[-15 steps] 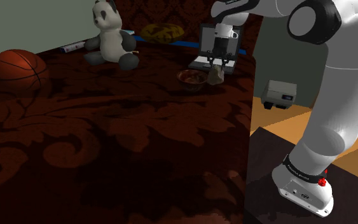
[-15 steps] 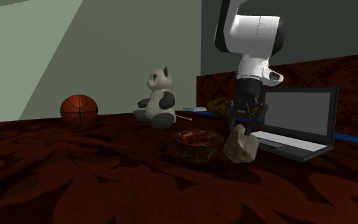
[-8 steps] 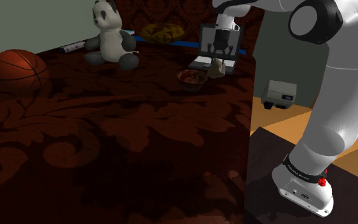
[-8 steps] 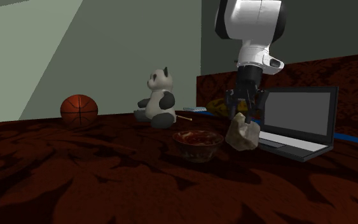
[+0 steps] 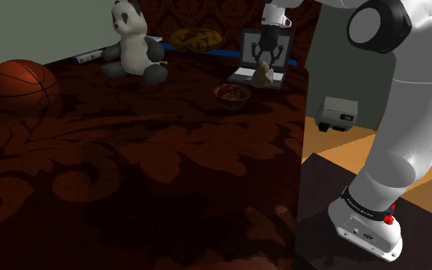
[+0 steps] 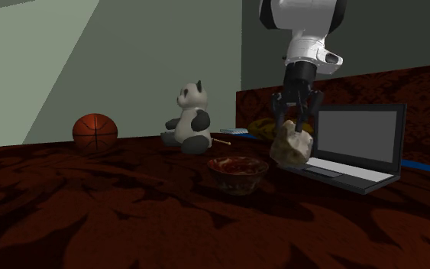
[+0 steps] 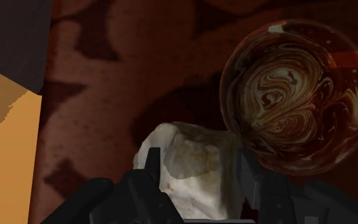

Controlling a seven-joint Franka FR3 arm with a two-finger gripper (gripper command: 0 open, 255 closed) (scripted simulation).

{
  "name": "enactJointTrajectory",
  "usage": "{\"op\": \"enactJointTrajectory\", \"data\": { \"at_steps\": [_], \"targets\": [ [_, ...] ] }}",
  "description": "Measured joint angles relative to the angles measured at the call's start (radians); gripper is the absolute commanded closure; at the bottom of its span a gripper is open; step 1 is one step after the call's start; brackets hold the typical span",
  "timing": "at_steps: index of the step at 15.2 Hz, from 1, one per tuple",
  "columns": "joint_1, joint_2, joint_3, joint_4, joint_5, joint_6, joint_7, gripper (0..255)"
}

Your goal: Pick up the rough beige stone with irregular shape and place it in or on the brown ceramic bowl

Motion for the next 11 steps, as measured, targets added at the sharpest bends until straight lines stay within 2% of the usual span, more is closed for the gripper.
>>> {"op": "enactJointTrajectory", "data": {
  "at_steps": [7, 11],
  "targets": [
    [0.076, 0.037, 0.047, 0.068, 0.019, -0.005, 0.129, 255],
    [0.122, 0.081, 0.076, 0.15, 0.032, -0.025, 0.213, 255]
  ]
}}
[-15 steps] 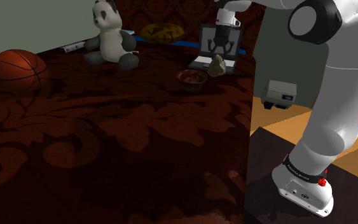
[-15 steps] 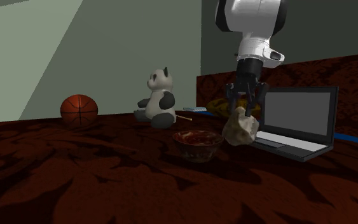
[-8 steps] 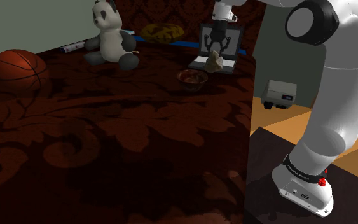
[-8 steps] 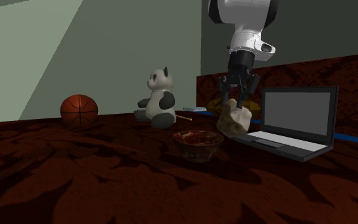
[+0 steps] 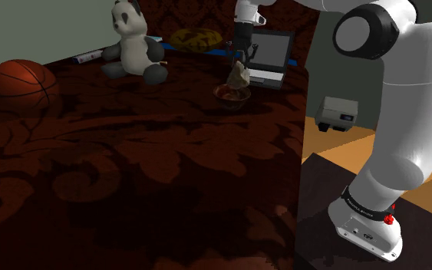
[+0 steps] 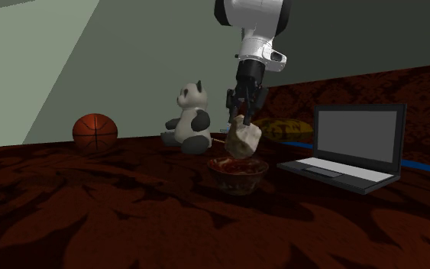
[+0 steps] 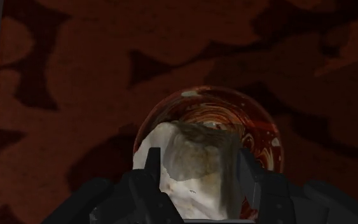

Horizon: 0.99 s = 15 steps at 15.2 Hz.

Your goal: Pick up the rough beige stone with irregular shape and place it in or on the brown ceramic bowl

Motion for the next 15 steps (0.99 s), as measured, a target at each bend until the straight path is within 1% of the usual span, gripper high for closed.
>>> {"op": "enactJointTrajectory", "data": {
  "at_steps": [2, 4, 15],
  "targets": [
    [0.019, 0.02, 0.011, 0.026, 0.005, 0.001, 0.032, 255],
    [0.03, 0.013, 0.014, -0.007, 0.003, 0.029, 0.038, 255],
    [0.044, -0.004, 0.015, -0.177, 0.001, 0.18, 0.01, 255]
  ]
}}
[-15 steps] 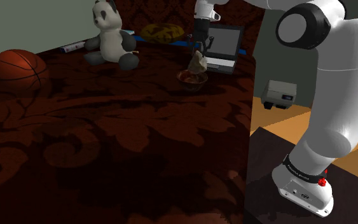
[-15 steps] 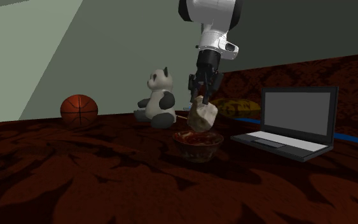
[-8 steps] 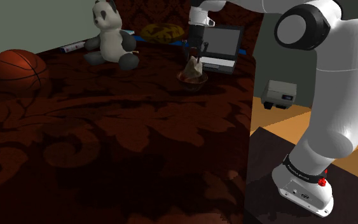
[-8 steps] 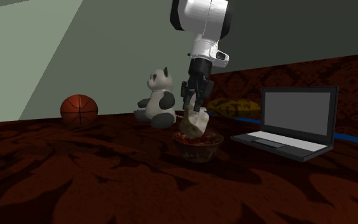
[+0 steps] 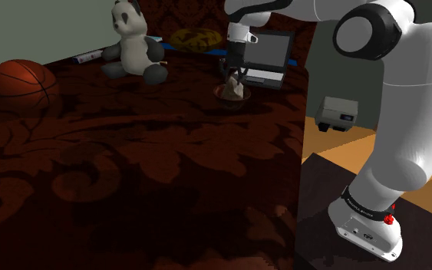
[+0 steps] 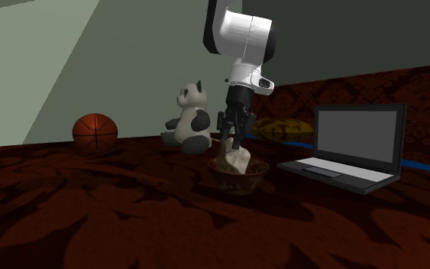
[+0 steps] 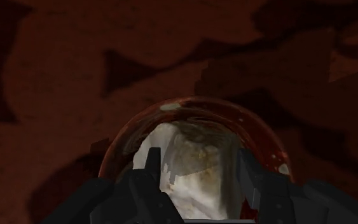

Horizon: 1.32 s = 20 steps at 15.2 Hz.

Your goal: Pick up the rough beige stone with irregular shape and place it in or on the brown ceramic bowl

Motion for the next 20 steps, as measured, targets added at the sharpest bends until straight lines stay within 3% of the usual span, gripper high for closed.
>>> {"op": "enactJointTrajectory", "data": {
  "at_steps": [8, 9, 15, 20],
  "targets": [
    [0.002, -0.001, 0.0, -0.036, 0.001, 0.035, -0.008, 255],
    [0.002, -0.001, 0.0, -0.036, 0.001, 0.035, -0.008, 0],
    [0.002, -0.001, 0.0, -0.036, 0.001, 0.035, -0.008, 0],
    [-0.022, 0.031, -0.005, 0.121, 0.003, -0.09, 0.0, 0]
  ]
}}
